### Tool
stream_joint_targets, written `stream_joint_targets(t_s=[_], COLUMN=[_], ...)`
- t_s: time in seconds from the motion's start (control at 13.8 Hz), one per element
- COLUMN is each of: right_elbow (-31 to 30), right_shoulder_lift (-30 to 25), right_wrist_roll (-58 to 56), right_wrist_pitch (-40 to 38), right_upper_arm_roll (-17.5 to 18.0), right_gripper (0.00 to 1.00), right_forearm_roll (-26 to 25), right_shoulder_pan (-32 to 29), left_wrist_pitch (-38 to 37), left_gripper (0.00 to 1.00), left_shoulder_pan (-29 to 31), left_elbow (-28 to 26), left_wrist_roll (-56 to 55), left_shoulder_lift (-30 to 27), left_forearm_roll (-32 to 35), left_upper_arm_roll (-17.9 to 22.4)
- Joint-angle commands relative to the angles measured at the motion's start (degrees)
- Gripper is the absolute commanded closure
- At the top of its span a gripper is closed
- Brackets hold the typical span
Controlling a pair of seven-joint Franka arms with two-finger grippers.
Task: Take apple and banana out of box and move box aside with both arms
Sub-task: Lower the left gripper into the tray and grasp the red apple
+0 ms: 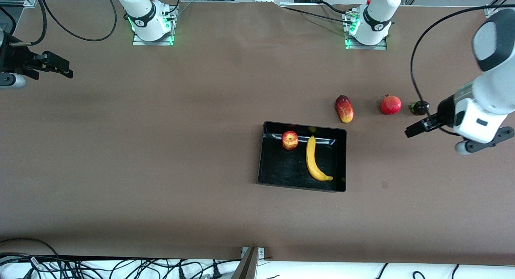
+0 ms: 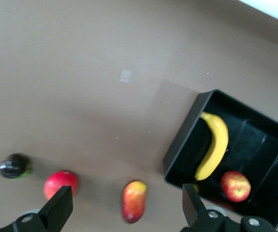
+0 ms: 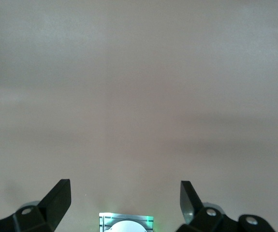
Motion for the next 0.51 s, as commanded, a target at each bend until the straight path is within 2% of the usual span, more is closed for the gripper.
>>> stream_joint_targets(t_s=[0.0, 0.43], right_elbow=[0.9, 0.9], right_shoulder_lift=[0.1, 0.1], right_wrist_roll=[0.0, 0.0], right_wrist_pitch=[-0.5, -0.5], right_upper_arm_roll=[0.3, 0.2], right_gripper=[0.0, 0.0], right_forearm_roll=[1.2, 1.2], right_shoulder_pan=[-0.5, -0.5], left_wrist_pitch=[1.1, 2.9], left_gripper=[0.0, 0.0], left_shoulder_pan=[-5.6, -12.9], left_elbow=[1.0, 1.3], left_wrist_roll=[-4.7, -11.3], left_shoulder_lift=[3.2, 9.2], left_forearm_roll=[2.9, 2.4], left_upper_arm_roll=[0.2, 0.4])
